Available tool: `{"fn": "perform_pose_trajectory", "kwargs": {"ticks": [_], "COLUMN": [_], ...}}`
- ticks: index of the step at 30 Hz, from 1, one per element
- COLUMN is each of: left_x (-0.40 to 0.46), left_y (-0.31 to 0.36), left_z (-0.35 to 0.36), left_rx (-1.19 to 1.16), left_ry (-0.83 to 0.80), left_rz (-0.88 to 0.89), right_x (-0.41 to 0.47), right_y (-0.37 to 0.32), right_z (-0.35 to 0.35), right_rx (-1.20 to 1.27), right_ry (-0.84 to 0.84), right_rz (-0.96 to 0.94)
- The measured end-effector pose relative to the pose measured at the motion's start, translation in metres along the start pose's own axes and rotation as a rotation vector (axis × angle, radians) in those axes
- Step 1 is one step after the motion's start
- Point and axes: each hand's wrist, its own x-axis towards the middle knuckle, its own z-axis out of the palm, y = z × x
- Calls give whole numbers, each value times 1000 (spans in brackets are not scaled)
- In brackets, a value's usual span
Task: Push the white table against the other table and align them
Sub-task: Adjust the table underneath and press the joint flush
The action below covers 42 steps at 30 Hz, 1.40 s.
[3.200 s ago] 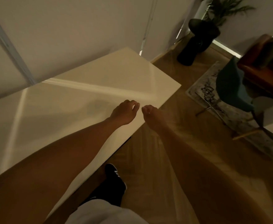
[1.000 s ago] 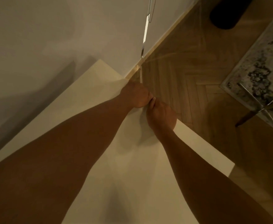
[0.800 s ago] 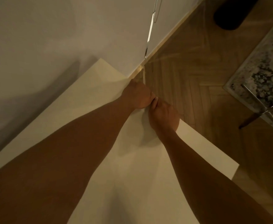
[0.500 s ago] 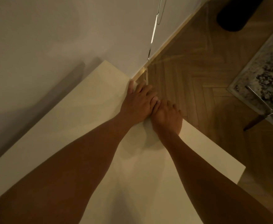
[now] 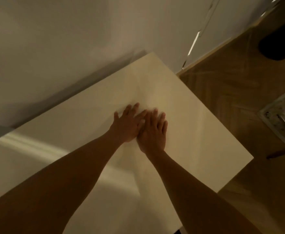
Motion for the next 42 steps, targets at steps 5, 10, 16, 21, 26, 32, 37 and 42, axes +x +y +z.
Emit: {"fn": "perform_pose_trajectory", "kwargs": {"ticks": [5, 10, 16, 21, 26, 32, 37, 42], "left_x": [-123, -284, -435, -541, -627, -719, -791, -862], "left_y": [-55, -113, -159, -166, -143, -116, -100, -108], "left_z": [-18, -3, 7, 28, 57, 83, 114, 159], "left_rx": [-114, -204, -216, -313, -333, -330, -406, -428], "left_ry": [52, 70, 120, 196, 232, 338, 360, 307], "left_rz": [-144, -265, -422, -646, -792, -909, -1019, -1101], "right_x": [-84, -197, -304, -379, -449, -525, -592, -646], "right_y": [-87, -160, -252, -293, -309, -317, -326, -340], "right_z": [3, 17, 45, 57, 70, 81, 100, 136], "right_rx": [72, -27, 15, -46, -90, -172, -246, -311], "right_ry": [-51, -89, -174, -220, -312, -295, -335, -403], "right_rz": [-138, -395, -614, -802, -978, -1176, -1292, -1332]}}
